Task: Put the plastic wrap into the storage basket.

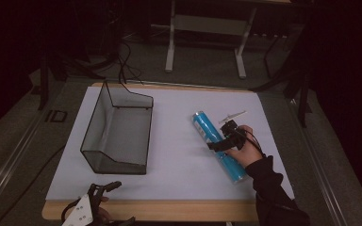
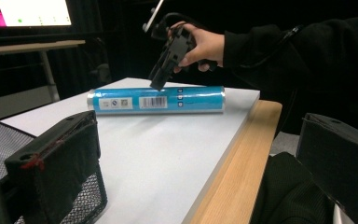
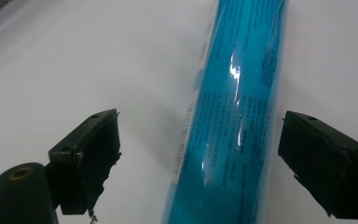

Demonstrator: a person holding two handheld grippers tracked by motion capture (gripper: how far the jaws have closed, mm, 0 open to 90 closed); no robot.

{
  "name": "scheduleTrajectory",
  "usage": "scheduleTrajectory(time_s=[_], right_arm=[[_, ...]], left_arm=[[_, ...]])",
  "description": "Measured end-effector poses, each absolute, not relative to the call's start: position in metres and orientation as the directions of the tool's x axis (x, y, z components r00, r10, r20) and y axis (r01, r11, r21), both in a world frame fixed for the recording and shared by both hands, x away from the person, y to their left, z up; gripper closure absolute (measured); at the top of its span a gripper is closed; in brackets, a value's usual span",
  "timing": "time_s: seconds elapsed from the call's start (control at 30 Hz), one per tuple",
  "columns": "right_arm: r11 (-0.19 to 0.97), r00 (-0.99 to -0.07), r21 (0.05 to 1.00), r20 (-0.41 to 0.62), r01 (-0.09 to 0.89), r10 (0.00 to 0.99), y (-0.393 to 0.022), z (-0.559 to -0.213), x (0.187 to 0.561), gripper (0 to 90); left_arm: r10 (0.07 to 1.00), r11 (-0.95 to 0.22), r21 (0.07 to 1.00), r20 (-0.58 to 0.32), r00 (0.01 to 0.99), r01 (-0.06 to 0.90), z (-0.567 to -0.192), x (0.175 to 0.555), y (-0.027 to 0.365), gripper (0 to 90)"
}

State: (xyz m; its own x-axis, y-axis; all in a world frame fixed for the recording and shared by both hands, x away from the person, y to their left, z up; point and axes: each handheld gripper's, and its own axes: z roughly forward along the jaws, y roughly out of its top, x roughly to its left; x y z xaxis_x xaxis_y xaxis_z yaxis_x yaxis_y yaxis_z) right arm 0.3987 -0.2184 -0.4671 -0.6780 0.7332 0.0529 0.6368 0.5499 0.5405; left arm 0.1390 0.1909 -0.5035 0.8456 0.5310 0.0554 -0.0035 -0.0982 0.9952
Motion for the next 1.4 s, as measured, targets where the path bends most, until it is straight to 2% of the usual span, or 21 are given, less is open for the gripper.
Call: scheduleTrajectory(time_s=[0.23,0.33,0.47,0.57,0.77,0.97,1.07,1.2,1.4], right_arm=[[0.559,-0.655,0.48,0.043,0.676,0.754,-0.214,-0.48,0.413,12.7],[0.551,-0.625,0.412,0.06,0.726,0.778,-0.212,-0.489,0.422,13.7],[0.555,-0.614,0.37,0.057,0.745,0.787,-0.211,-0.494,0.427,13.9],[0.556,-0.606,0.329,0.067,0.763,0.792,-0.209,-0.499,0.43,16.4],[0.559,-0.587,0.241,0.061,0.794,0.807,-0.205,-0.506,0.432,27.6],[0.565,-0.586,0.215,0.048,0.797,0.809,-0.203,-0.505,0.434,28.5],[0.576,-0.586,0.164,0.018,0.801,0.81,-0.197,-0.506,0.437,28.7],[0.578,-0.583,0.142,-0.004,0.804,0.812,-0.193,-0.506,0.437,29.5],[0.517,-0.527,0.175,0.013,0.838,0.85,-0.196,-0.505,0.437,31.3]], left_arm=[[0.528,-0.104,0.995,0.062,0.847,-0.008,-0.504,0.139,0.19,0.1],[0.527,-0.106,0.994,0.063,0.848,-0.008,-0.504,0.138,0.19,0.2],[0.525,-0.106,0.994,0.062,0.849,-0.007,-0.504,0.139,0.191,0.1],[0.525,-0.106,0.994,0.063,0.849,-0.008,-0.504,0.139,0.191,0.2],[0.525,-0.109,0.994,0.066,0.848,-0.009,-0.504,0.139,0.19,0.2],[0.521,-0.109,0.994,0.061,0.852,-0.005,-0.504,0.139,0.19,0.2],[0.521,-0.113,0.994,0.062,0.851,-0.004,-0.504,0.139,0.189,0.2],[0.523,-0.112,0.994,0.062,0.85,-0.004,-0.504,0.139,0.189,0.2],[0.522,-0.115,0.993,0.064,0.85,-0.004,-0.505,0.14,0.189,0.2]])
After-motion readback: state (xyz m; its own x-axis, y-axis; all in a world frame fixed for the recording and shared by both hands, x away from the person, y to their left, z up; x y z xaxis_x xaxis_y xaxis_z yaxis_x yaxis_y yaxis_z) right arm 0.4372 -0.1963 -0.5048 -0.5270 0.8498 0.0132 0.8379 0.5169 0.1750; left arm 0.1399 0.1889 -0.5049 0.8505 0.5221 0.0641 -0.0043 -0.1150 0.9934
